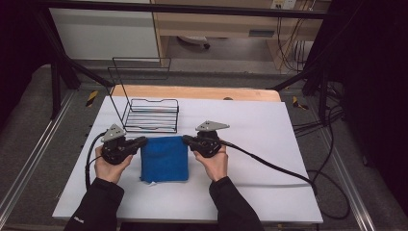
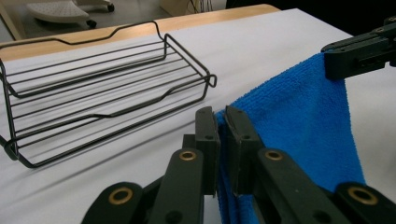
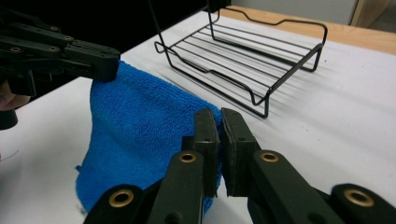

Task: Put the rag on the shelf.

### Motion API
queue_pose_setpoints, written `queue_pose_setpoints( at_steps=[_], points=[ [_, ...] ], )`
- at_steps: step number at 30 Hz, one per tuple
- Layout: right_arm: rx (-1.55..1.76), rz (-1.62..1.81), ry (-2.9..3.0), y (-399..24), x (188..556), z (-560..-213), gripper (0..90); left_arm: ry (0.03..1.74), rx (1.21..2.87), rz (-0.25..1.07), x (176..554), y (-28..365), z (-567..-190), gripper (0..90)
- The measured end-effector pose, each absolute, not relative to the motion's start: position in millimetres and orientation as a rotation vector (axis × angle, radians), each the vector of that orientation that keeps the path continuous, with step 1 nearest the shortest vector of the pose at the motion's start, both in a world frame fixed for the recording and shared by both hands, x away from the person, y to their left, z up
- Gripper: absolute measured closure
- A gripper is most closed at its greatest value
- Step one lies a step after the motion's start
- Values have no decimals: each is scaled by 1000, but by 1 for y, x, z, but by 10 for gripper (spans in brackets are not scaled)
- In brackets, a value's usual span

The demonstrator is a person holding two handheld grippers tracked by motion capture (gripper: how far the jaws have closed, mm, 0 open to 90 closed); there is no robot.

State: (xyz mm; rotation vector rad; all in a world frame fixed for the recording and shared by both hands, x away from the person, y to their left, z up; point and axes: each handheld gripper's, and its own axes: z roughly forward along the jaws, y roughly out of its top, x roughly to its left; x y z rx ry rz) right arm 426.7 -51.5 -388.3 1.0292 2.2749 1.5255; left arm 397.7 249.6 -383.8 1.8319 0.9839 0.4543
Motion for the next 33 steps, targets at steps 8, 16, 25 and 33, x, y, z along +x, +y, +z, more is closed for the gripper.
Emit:
queue_pose_setpoints(
  at_steps=[8,16,25,33],
  points=[
    [993,1569,2230,-57,420,-377,865,954,1805,481,391,247,-371,843],
    [941,1595,2181,-61,413,-360,865,924,1766,514,383,245,-358,843],
    [888,1625,2136,-60,408,-344,866,911,1720,536,377,247,-346,843],
    [859,1658,2103,-58,405,-335,866,907,1690,561,375,252,-338,843]
  ],
)
